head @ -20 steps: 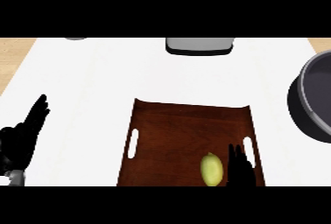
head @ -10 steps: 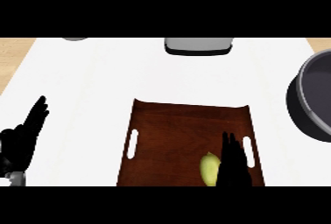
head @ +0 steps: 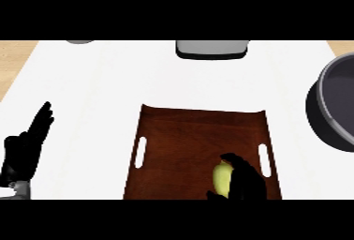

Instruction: Pick the lemon from the tray and place it in the pot

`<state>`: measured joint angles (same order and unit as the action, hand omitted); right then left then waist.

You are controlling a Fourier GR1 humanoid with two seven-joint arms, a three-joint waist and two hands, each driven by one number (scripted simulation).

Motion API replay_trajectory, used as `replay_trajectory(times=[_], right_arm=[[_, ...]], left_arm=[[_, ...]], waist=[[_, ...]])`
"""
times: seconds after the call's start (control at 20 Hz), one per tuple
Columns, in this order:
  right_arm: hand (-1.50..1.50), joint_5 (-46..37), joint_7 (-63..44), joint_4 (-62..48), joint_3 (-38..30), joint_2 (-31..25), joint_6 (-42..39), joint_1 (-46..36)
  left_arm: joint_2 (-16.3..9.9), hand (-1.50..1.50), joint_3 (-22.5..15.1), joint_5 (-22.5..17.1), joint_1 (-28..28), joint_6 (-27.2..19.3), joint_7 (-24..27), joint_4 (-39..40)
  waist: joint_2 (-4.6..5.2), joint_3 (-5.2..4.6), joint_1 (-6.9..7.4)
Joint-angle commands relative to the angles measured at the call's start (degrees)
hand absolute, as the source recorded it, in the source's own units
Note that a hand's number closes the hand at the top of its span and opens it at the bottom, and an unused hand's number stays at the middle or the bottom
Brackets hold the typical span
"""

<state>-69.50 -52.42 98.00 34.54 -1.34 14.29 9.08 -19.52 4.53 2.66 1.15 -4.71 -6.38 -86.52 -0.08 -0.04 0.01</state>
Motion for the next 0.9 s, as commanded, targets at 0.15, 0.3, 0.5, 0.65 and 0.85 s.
replay_trajectory(times=[0.15,0.3,0.5,0.65,0.85], right_arm=[[1.50,0.4,4.0,-3.3,-1.6,-1.4,3.3,0.1],[1.50,-1.2,2.6,-1.8,1.1,-1.8,4.5,2.3],[1.50,5.1,3.6,-2.1,-5.7,-1.5,-5.8,-7.0],[1.50,16.5,8.9,-5.4,-12.9,-7.5,-16.4,-12.0],[1.50,24.3,12.0,-9.6,-23.1,-15.9,-30.3,-22.8]], left_arm=[[1.7,0.00,1.9,2.1,-1.4,1.6,3.7,4.7],[2.0,0.00,1.9,2.5,-1.3,1.3,-2.0,-0.8],[3.0,0.00,0.9,3.6,-1.8,1.0,-3.7,-1.9],[2.9,0.00,0.7,3.4,-0.7,1.4,-0.9,-1.2],[2.3,0.00,1.5,2.4,0.3,2.2,-1.4,-2.7]], waist=[[0.07,0.03,-0.09],[0.03,0.04,-0.10],[0.13,0.05,0.19],[0.54,0.08,1.24],[0.51,0.05,2.03]])
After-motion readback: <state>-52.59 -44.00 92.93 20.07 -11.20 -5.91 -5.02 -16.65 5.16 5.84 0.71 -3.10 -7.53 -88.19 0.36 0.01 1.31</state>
